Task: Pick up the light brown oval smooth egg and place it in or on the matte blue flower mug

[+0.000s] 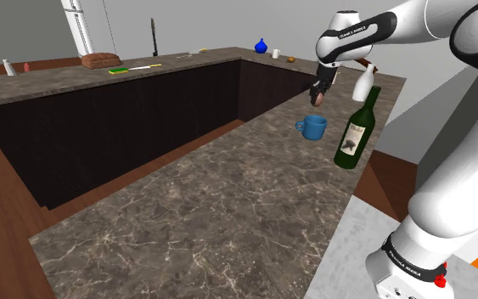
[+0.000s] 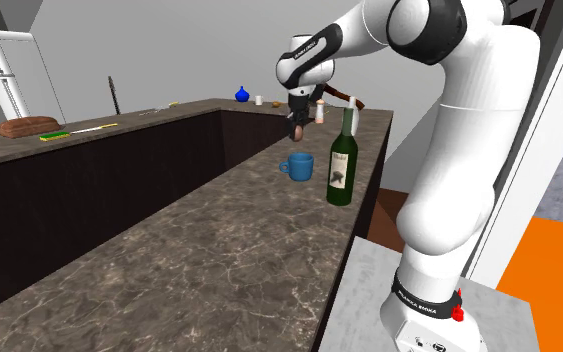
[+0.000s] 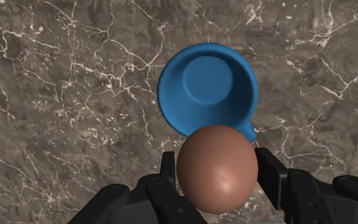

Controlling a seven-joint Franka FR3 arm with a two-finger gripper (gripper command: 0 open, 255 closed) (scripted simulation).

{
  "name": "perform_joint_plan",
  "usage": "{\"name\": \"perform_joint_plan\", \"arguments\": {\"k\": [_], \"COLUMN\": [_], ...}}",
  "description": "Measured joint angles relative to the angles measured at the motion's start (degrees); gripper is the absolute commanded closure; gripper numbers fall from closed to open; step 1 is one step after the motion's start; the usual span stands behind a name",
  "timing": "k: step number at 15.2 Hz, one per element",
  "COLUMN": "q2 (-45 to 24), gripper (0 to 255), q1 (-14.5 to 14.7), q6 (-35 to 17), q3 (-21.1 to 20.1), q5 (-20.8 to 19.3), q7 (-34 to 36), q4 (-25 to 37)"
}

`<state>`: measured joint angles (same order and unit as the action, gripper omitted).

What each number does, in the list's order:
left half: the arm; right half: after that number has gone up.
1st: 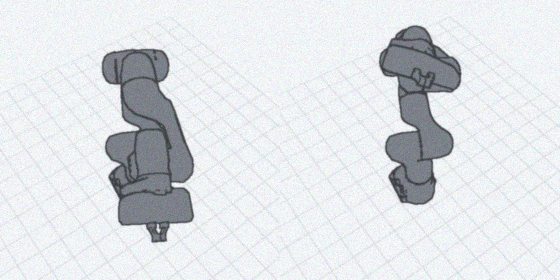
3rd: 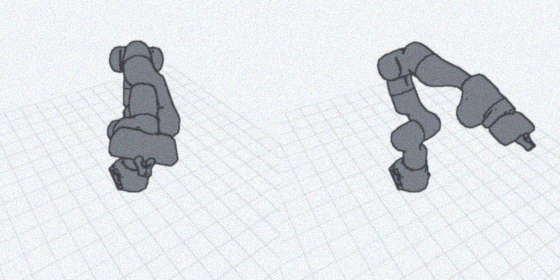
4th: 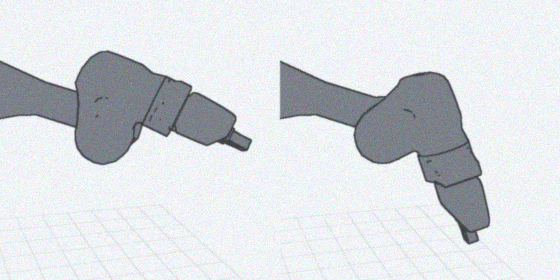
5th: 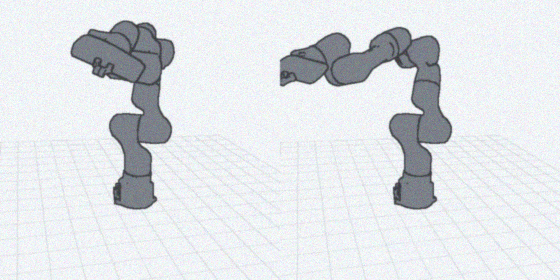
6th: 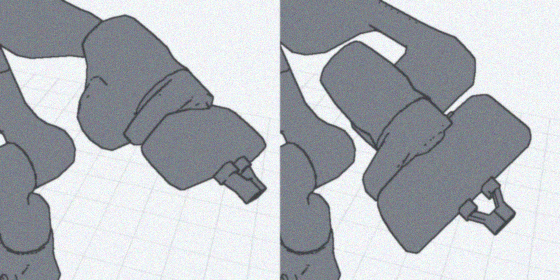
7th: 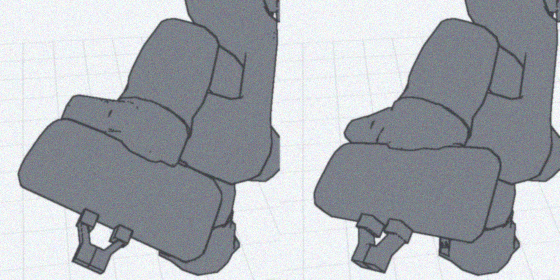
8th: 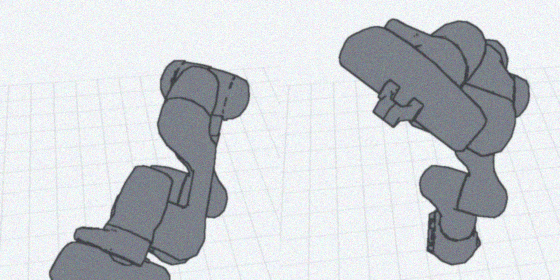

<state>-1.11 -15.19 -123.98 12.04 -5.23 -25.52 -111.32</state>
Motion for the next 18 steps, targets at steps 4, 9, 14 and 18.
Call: {"name": "perform_joint_plan", "arguments": {"k": [4,9,14,18], "q2": [-0.8,-2.0,-2.9,-2.9], "gripper": [255,255,255,0], "q1": [-0.2,-0.2,-0.3,-0.3], "q6": [-3.0,-6.6,-8.4,-8.5], "q3": [0.2,0.2,0.2,0.2], "q5": [0.1,0.2,0.3,0.3], "q7": [-0.2,0.1,0.1,0.1], "q4": [-2.1,-4.6,-5.6,-5.7]}}
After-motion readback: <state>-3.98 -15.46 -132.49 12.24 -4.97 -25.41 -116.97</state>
